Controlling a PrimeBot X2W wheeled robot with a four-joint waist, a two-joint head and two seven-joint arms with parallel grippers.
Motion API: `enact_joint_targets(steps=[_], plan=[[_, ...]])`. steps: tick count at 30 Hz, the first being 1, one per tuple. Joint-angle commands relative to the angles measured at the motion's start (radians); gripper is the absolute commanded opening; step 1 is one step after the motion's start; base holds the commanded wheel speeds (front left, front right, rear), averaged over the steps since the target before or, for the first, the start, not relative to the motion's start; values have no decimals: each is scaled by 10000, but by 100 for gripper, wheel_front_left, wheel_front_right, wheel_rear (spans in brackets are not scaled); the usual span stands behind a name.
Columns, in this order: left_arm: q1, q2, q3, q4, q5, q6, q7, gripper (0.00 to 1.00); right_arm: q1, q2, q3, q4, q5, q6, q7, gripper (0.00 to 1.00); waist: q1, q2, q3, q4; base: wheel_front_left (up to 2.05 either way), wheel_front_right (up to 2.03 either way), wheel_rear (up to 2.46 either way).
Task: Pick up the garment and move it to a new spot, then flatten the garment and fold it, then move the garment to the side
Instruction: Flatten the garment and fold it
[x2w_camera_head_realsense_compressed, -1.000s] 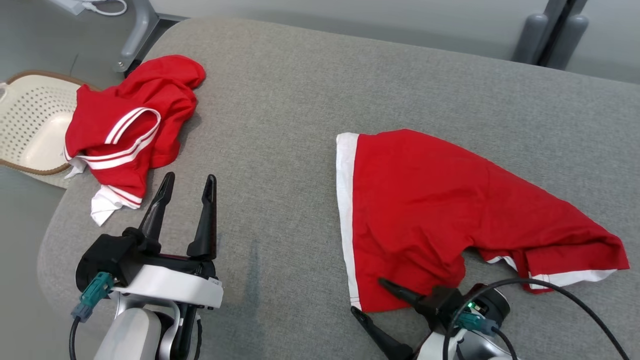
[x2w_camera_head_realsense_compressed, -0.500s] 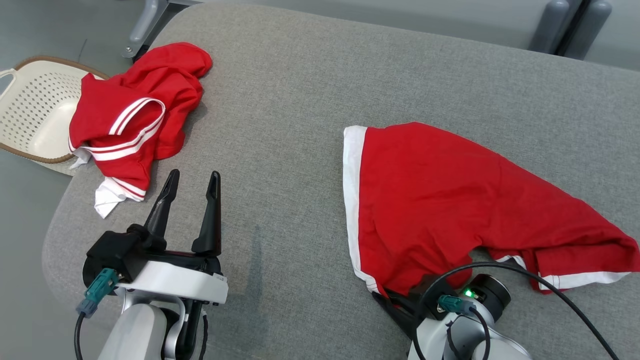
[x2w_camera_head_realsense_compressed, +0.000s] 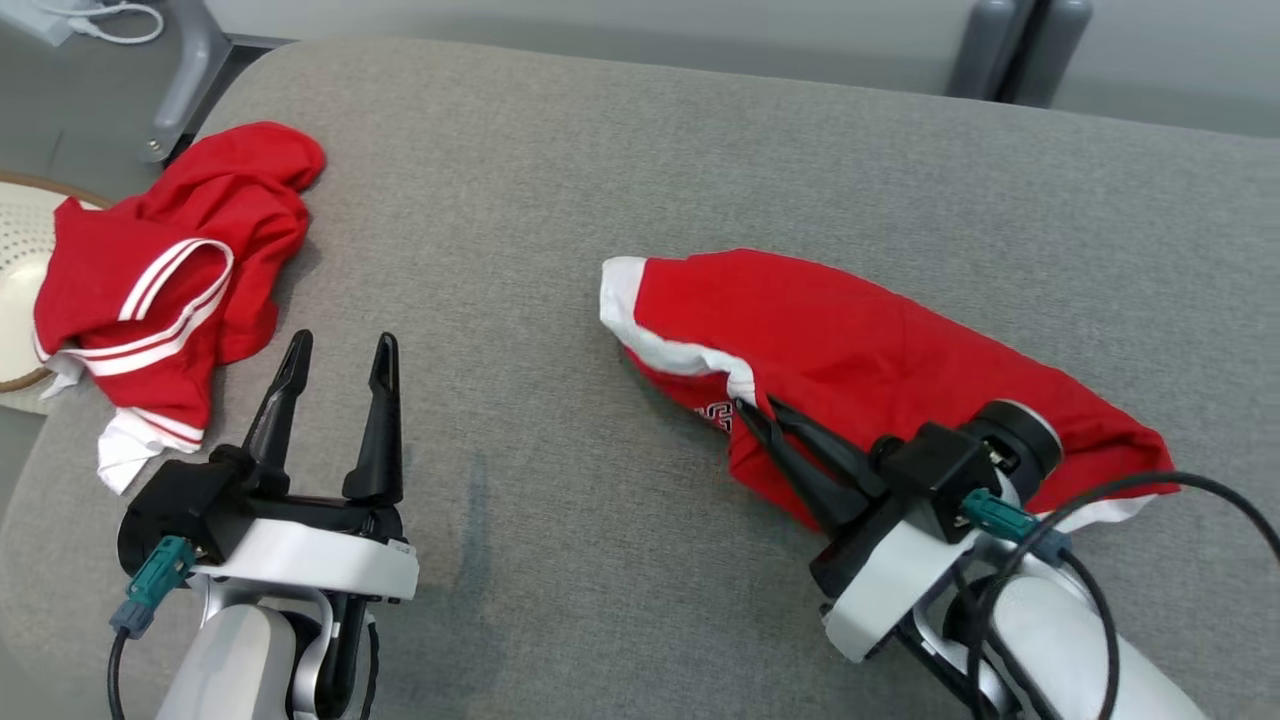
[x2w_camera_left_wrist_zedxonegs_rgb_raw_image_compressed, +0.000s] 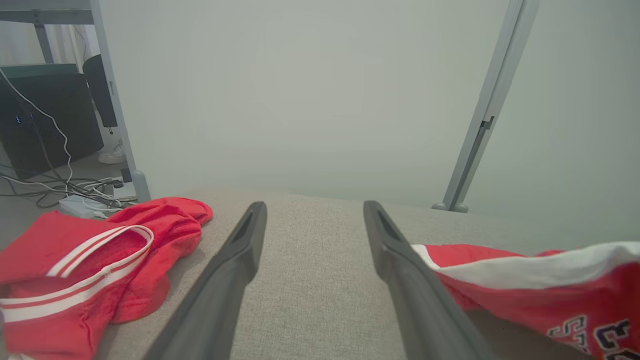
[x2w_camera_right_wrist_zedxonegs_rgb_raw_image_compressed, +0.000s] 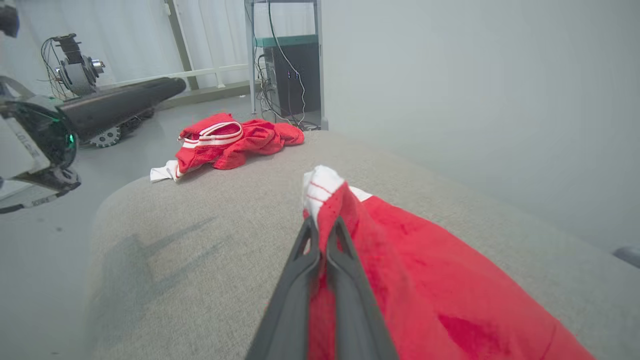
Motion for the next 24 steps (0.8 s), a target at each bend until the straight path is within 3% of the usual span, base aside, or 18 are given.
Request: enact_joint_targets(steps=[1,9,15,24], plan=[[49,83,54,-68,38,43,-17,100,-17,-41,-171,-369,-157,3,-42,0,0,0,-97,-353,0,0,0],[165,393,143,-453,54,193,236,100,664,-32,-1478,-2206,-401,3,392,0,0,0,-260,-1366,0,0,0],[174,605,187,-810,106,283,486,100,1653,151,-2946,-2705,-389,3,739,0,0,0,-238,-2109,0,0,0],[-85,737,-15,-1060,158,238,743,100,2189,318,-4643,-560,-78,3,281,0,0,0,-36,-2742,0,0,0]])
